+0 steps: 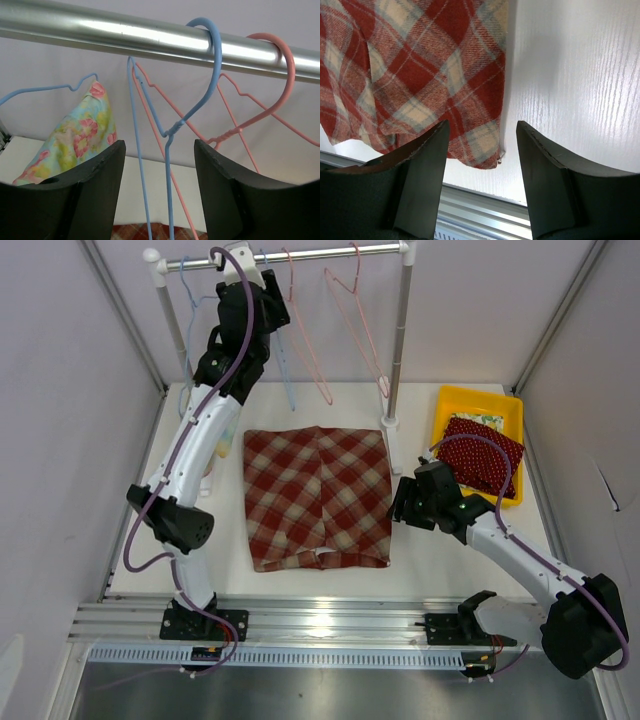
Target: Place the skirt on the hanger
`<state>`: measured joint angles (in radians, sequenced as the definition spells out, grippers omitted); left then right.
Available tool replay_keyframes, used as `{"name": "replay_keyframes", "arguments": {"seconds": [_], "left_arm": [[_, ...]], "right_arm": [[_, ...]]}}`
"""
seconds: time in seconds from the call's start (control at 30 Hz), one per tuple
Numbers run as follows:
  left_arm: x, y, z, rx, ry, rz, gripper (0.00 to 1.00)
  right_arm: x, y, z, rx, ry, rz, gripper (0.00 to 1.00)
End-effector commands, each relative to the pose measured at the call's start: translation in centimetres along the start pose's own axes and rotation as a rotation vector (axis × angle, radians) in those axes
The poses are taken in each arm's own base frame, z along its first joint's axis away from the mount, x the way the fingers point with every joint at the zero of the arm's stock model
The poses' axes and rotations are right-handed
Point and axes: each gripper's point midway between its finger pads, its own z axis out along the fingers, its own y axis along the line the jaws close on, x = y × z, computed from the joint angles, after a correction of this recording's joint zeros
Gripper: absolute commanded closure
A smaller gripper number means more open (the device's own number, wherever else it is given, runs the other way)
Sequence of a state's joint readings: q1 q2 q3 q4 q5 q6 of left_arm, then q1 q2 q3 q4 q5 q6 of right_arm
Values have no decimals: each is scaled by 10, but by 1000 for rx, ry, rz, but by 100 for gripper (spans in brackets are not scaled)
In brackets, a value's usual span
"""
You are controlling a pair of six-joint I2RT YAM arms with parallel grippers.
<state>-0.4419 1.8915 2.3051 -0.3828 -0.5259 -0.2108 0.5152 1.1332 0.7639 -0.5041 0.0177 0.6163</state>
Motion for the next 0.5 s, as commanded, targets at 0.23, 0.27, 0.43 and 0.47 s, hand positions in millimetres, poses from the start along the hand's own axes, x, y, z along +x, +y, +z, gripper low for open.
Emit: {"name": "replay_keyframes", "arguments": {"seconds": [0.23,0.27,0.43,0.47], "left_arm": [[-7,3,10,-1,-35,-27,47],[-6,4,11,-1,-32,-24,48],[3,7,17,-4,-18,-24,49],[3,6,18,-1,-17,-26,50]], "right_arm": [[-6,3,-3,-16,-23,-29,39],[-6,2,-3,-14,-23,-29,39],[-9,2,-5,-15,-28,-36,39],[-9,1,-5,-13,-27,-36,39]]}}
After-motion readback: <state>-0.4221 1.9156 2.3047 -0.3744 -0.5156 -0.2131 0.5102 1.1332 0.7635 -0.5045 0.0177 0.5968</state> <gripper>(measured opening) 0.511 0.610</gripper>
